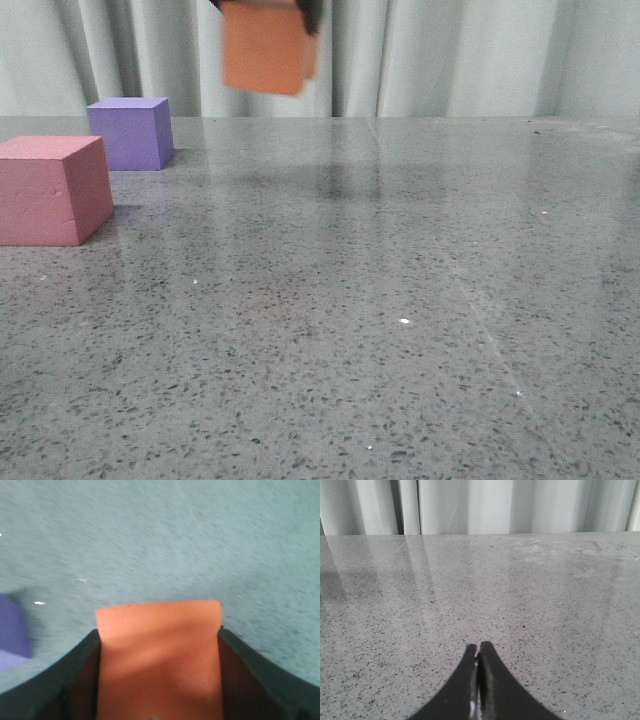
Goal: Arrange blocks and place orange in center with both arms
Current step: 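Lift the orange cube with the left gripper toward the purple cube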
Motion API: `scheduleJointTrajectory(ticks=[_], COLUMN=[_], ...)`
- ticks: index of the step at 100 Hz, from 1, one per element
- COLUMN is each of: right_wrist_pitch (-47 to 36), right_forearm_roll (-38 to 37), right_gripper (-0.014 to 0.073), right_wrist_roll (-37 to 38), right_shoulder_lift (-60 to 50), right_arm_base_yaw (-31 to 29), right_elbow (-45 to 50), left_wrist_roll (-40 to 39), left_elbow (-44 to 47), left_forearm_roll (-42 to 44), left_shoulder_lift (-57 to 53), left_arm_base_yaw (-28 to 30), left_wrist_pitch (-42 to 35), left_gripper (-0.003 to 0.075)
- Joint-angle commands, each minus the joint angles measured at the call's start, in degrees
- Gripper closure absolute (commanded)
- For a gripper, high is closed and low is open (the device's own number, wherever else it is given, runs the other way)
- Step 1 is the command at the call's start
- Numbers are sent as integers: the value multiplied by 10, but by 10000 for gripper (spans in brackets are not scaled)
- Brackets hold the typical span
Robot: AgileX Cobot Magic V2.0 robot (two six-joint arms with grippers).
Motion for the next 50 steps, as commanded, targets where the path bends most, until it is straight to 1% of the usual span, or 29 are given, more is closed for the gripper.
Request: scheduleJointTrajectory(ticks=[1,15,25,41,50], right_wrist_pitch=[-48,-48,-48,-48,-48], right_forearm_roll=[-1,-1,-1,-1,-1], right_gripper=[661,661,661,661,661], right_wrist_roll=[-6,-6,-6,-6,-6], right_shoulder_lift=[-15,-15,-15,-15,-15], right_arm_base_yaw=[-3,-3,-3,-3,-3], right_elbow=[-8,-8,-8,-8,-8], left_wrist_roll=[15,33,43,44,44], left_elbow=[-20,-18,-3,60,112], left_forearm_roll=[20,19,18,18,5], left_shoulder_lift=[-50,-69,-80,-110,-129], left_arm_base_yaw=[24,63,81,105,123], left_wrist_pitch=[-10,11,13,4,-36], left_gripper=[463,463,466,468,468])
